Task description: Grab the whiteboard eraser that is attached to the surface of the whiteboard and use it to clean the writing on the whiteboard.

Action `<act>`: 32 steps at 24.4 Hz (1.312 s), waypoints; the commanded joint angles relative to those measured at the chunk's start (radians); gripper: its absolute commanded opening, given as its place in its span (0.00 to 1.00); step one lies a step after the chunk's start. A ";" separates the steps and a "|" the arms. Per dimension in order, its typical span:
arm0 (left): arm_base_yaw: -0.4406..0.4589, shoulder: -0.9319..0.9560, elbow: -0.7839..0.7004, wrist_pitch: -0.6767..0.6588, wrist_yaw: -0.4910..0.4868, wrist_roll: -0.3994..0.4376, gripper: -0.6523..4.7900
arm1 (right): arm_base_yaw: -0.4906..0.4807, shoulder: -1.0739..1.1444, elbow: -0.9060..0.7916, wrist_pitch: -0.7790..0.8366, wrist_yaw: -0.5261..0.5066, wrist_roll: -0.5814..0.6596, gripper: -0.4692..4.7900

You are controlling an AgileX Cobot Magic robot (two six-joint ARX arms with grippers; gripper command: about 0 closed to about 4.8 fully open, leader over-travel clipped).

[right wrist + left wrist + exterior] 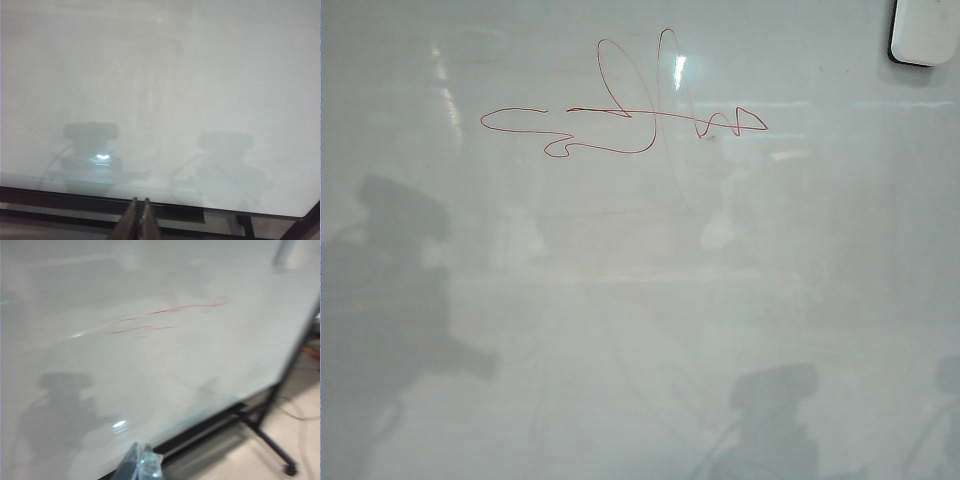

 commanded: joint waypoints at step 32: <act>0.002 -0.034 0.032 -0.028 0.050 0.006 0.11 | 0.000 0.000 0.233 0.043 0.025 0.180 0.08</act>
